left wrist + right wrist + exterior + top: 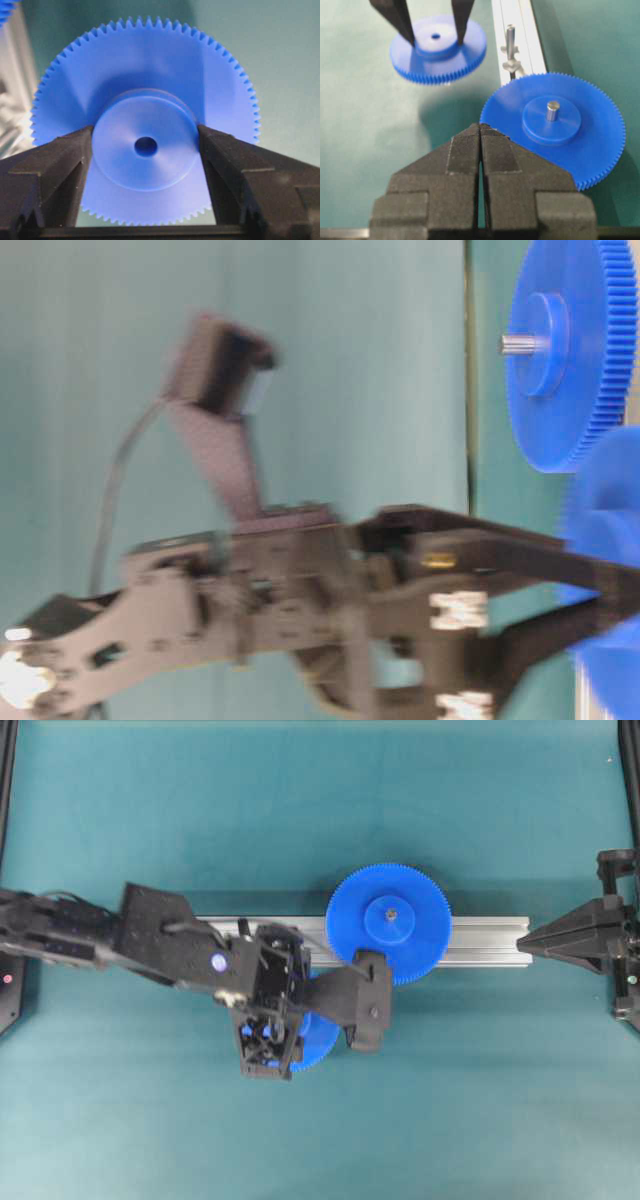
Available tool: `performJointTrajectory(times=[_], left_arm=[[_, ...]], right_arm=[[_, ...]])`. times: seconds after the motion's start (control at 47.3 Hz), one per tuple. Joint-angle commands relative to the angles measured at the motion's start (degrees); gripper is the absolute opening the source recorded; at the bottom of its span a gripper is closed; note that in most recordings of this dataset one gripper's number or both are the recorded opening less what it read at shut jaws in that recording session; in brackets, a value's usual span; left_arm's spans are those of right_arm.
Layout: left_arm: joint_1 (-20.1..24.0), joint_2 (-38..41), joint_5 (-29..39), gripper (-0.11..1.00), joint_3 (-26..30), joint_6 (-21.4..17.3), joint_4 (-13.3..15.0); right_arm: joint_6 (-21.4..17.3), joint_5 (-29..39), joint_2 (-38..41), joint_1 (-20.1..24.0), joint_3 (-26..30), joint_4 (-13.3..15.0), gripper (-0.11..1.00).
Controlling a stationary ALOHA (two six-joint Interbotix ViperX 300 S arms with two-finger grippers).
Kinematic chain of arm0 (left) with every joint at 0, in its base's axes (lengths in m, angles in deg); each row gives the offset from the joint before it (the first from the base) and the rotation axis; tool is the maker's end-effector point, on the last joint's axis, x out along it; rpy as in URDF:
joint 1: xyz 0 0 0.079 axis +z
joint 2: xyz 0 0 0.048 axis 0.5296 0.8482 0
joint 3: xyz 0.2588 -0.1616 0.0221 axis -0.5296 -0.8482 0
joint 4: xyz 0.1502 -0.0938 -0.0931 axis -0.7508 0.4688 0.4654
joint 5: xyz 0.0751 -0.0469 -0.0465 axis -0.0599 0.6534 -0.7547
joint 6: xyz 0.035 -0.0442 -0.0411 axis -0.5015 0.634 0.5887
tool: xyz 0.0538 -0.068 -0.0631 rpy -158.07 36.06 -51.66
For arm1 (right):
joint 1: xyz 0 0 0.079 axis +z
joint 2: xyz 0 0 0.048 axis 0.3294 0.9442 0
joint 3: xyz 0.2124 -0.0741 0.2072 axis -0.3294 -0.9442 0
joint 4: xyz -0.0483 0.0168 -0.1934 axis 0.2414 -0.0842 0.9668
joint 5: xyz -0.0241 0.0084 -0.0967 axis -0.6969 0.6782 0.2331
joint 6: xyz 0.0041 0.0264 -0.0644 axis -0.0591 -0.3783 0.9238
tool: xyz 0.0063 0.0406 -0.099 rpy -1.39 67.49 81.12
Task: Insert the small gear onto the shaft.
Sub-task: 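Lift the small blue gear and carry it toward the left shaft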
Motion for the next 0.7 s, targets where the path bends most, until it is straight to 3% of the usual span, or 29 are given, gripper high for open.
performJointTrajectory(times=[0.0,0.677], left_arm=[[1.0,-3.2,1.2,0.69,2.5,-0.2,-0.3],[6.4,-4.3,6.9,0.69,6.9,-5.6,-0.4]], right_arm=[[-0.6,0.1,0.4,-0.1,0.6,-0.1,0.0],[-0.6,2.4,-1.1,-0.1,0.8,-0.1,0.0]])
